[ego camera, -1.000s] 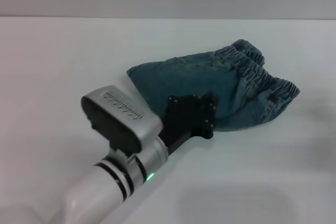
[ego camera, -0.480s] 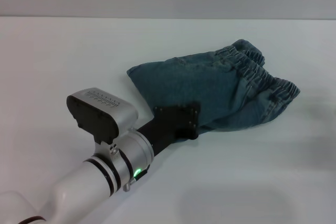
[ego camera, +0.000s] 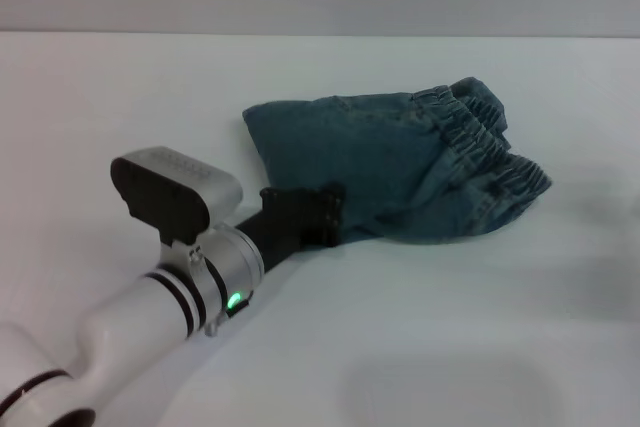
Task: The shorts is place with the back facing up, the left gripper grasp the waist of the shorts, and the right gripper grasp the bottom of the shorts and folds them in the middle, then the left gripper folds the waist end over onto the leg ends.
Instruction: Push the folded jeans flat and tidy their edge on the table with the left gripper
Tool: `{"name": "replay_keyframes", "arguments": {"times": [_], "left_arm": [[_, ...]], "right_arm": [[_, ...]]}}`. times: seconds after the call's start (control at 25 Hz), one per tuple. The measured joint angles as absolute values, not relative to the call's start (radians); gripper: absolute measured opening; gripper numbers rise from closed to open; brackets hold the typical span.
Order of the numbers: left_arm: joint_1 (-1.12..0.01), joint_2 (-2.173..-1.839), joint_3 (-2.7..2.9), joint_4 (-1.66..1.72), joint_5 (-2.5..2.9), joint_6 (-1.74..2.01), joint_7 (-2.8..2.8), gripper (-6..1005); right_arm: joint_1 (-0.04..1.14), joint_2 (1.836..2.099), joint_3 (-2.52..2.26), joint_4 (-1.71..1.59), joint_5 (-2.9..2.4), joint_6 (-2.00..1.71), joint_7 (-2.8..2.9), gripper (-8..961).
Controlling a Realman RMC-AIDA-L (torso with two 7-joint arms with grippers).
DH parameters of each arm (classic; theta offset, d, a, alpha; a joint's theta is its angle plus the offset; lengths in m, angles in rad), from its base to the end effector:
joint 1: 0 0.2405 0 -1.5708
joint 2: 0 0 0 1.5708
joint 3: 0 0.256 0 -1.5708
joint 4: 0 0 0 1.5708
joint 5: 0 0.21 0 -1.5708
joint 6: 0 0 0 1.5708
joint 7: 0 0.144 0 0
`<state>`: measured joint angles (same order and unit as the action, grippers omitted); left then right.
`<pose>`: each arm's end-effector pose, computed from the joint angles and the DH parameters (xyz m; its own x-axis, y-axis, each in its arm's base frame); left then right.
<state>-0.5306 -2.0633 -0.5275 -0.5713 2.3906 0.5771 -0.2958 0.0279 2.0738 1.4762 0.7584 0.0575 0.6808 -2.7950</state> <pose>-0.2320 0.3224 -0.1465 0.6954 0.3788 0.6106 0.6921 -0.5817 -0.4274 0.3558 0.2963 0.0152 0.6302 -0.1264 -0.7661 -0.7741 -0.0257 -0.6326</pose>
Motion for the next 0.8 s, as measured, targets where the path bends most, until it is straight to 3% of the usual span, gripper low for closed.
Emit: {"name": "replay_keyframes", "arguments": {"times": [0.8], "left_arm": [[-0.681,-2.067,-0.563,-0.402,2.39,0.589,-0.33,98]], "right_arm": [[0.02,2.08,1.453,0.766,0.065,0.687,-2.793,-2]]}}
